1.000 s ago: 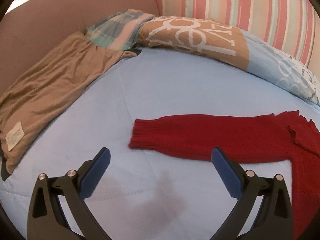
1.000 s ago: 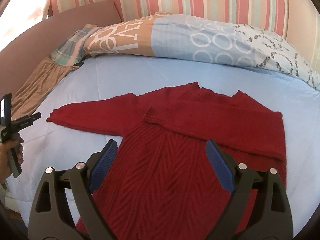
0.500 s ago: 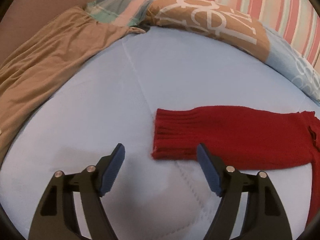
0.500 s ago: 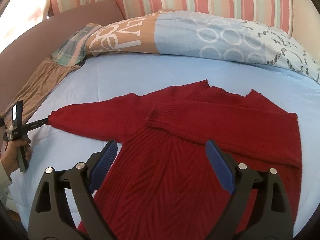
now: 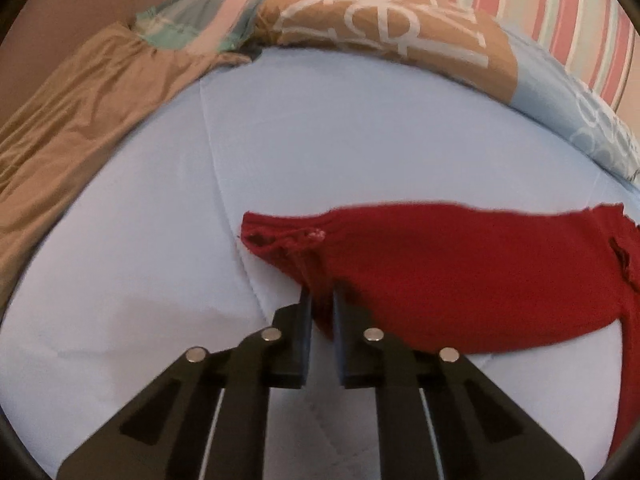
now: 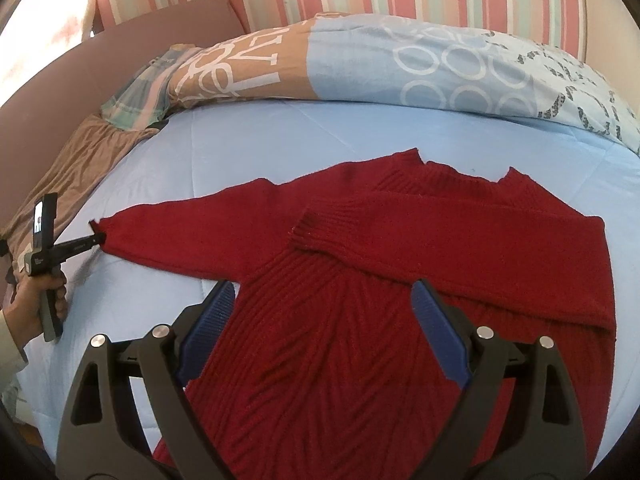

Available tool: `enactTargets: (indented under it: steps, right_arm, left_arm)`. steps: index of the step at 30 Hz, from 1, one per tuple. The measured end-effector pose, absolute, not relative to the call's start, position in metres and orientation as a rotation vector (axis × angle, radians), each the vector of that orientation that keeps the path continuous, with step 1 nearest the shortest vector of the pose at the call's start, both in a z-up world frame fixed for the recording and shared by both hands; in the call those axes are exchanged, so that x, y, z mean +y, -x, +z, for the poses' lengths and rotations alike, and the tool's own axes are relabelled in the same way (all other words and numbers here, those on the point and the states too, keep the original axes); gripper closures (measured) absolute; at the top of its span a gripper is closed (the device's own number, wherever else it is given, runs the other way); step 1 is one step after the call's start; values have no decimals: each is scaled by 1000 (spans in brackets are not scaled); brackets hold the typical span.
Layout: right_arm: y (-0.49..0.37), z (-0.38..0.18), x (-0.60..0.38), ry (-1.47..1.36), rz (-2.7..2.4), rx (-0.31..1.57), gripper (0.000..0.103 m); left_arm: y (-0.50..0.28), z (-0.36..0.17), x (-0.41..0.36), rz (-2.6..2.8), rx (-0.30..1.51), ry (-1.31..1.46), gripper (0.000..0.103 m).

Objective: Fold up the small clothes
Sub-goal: 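Lift the cuff with the left tool, lay the sleeve across the body, open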

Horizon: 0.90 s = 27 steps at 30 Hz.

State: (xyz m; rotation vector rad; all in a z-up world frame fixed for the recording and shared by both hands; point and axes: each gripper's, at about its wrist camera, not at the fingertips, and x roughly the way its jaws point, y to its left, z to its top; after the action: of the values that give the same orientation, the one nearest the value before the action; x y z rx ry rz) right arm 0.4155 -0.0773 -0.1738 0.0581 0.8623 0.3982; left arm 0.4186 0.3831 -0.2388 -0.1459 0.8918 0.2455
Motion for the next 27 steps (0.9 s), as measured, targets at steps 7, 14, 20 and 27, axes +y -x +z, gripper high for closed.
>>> enactTargets:
  steps: [7,14,20,27]
  right_arm:
    - [-412,-162,-90,-75,397,841,13]
    - [-406,-146,-110,-90,380,832,13]
    - [-399,-128,-149,-98,338,819,13]
    - [-390,-112,-201,-96,293,811,12]
  left_arm:
    - [-420,-194,368,233,807,115,95]
    - [-429,-148,322,208,774,41,95]
    - [-437,-113,265,193,769,-9,95]
    - [-442,-84,171,112,754,-57,95]
